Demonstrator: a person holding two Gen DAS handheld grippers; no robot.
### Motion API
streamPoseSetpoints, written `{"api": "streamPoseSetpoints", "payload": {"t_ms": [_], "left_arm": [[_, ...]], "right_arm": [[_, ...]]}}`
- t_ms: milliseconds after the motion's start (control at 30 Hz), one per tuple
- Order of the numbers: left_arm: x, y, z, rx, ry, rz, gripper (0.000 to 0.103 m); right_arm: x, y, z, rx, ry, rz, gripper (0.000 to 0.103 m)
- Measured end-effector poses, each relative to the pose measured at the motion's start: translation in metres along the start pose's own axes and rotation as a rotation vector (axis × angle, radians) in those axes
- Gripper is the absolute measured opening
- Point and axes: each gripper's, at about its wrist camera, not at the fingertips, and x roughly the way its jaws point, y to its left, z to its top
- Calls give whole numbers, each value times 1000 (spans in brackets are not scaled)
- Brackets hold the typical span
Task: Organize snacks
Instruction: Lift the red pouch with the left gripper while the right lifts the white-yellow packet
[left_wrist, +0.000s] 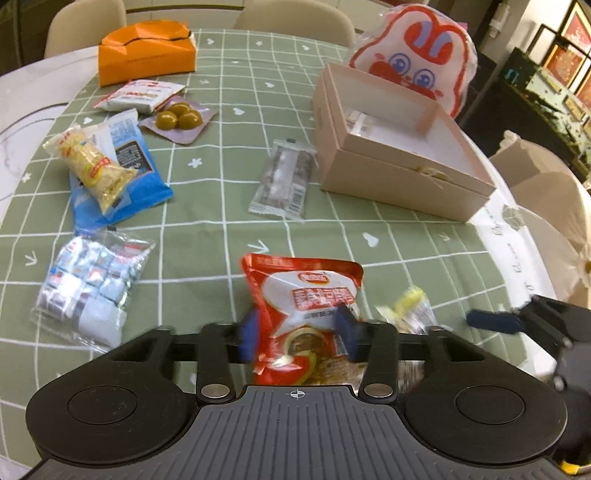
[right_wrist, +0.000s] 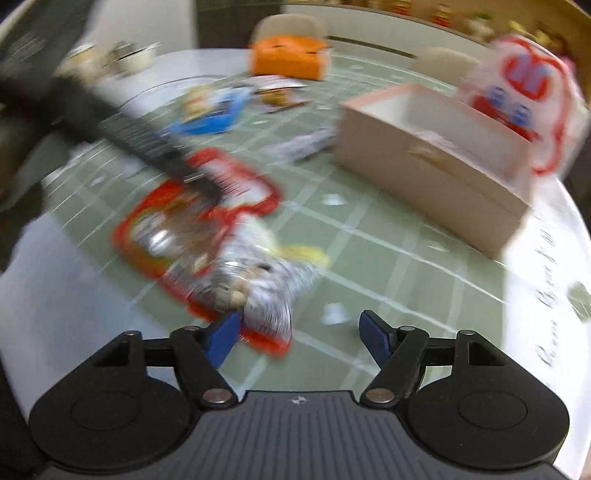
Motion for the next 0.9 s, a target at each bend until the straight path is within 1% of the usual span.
{"api": "streamPoseSetpoints", "payload": {"t_ms": [100,200,233,333,367,400,467,500,533,600,633,700,733,767,833,867,900], "left_arm": [[0,-1,0,-9,12,-4,45],[2,0,0,-31,34,-25,49],[2,2,1,-44,35,-33,49],[0,6,1,-69,17,-12,48],[1,7,2,-75,16,-7,48],[1,8,2,-81,19,-3,48],[0,7,4,-83,20,15,48],[-2,4,4,-78,14,29,48],[-5,1,5,-71,5,43,48],[-11,-8,6,-52,-19,64,48],[-11,-13,6,-38,-23,70,48],[-5,-27,5,18,1,81,48],[2,-34,3,55,27,87,51],[9,-41,1,89,40,97,59],[18,-54,-2,146,54,103,85],[24,-57,-3,163,74,102,90],[27,-58,-4,160,73,104,92]], "right_arm": [[5,-14,7,99,14,31,72],[3,-15,14,148,-23,87,72],[5,-15,16,171,-23,99,72],[19,-17,25,275,-8,145,72],[24,-15,27,290,-7,160,74],[26,-10,29,283,-17,148,73],[31,0,35,216,-11,95,71],[30,0,37,198,-15,69,62],[28,-3,37,187,-18,34,58],[28,-15,32,159,-14,-72,59],[29,-22,29,157,-8,-94,59],[26,-38,21,185,-21,-75,61],[24,-41,19,181,-25,-69,62],[22,-43,17,171,-27,-67,63],[21,-44,13,155,-36,-63,67],[20,-45,12,152,-40,-62,68],[19,-45,11,151,-46,-60,69]]}}
